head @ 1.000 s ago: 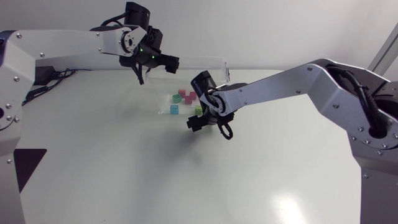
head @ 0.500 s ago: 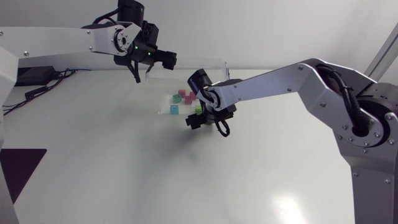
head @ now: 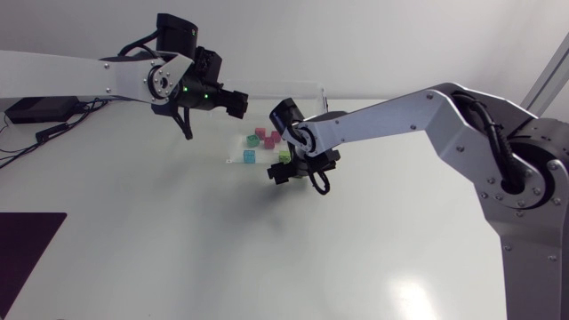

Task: Place the duplo bricks in the container

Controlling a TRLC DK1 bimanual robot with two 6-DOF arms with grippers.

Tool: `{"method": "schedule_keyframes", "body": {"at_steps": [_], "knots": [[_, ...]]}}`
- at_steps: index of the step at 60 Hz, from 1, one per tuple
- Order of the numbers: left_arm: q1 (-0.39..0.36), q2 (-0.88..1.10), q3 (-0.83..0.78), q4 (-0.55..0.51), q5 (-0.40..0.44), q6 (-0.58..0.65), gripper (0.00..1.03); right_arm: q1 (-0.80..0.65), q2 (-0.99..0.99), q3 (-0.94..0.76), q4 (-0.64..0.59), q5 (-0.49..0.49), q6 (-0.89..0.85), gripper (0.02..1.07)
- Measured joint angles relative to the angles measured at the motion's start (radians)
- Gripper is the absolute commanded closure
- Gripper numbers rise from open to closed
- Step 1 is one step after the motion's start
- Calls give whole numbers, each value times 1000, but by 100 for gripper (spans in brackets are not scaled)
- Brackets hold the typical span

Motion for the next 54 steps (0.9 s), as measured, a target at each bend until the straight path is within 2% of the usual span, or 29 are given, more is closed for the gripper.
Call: {"method": "schedule_keyframes", "body": {"at_steps": [15,34,54], "knots": [[19,-67,-68,20,0,6,5,-11,5,4,-3,7,2,8],[27,-90,-120,35,7,11,5,-24,5,-52,127,30,-47,8],[33,-107,-129,43,11,11,5,-31,33,-46,145,29,-77,8]]}}
